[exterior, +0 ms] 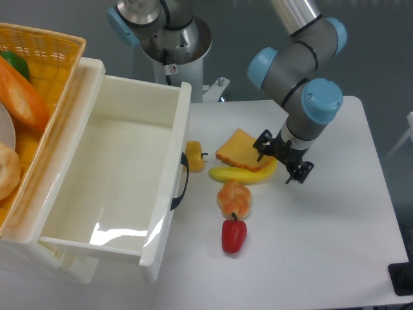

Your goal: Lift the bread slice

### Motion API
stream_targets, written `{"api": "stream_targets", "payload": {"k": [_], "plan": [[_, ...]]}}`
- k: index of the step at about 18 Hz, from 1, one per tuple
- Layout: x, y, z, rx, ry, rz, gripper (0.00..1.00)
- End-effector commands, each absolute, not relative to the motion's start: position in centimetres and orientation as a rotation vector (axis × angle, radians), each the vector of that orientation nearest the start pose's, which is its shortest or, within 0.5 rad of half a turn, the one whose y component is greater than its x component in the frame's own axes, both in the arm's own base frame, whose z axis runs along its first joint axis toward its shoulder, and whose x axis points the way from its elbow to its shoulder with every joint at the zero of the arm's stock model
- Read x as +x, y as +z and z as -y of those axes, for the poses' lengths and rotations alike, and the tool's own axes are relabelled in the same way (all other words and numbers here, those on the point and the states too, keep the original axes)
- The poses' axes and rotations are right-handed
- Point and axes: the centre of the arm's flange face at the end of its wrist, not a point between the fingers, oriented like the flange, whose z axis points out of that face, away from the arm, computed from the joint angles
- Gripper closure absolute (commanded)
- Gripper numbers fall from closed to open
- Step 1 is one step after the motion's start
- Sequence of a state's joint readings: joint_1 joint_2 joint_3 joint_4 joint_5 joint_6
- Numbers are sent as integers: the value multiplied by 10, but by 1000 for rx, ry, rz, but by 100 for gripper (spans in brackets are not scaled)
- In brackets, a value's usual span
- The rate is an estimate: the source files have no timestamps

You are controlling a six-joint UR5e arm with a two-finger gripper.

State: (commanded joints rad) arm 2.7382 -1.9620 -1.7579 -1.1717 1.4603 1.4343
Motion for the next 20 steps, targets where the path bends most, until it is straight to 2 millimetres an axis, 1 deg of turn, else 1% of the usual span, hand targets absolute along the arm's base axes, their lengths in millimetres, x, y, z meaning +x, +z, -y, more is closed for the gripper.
{"api": "stream_targets", "payload": {"k": [2, 5, 8, 10, 12, 20], "plan": [[-464, 223, -357, -3047, -364, -393, 18], [-456, 224, -358, -3059, -410, -410, 19], [-453, 222, -353, -3104, -432, -429, 22], [-451, 222, -356, -3107, -429, -440, 24], [-451, 221, -357, -3107, -429, -443, 27], [-455, 222, -360, -3104, -411, -442, 27]]}}
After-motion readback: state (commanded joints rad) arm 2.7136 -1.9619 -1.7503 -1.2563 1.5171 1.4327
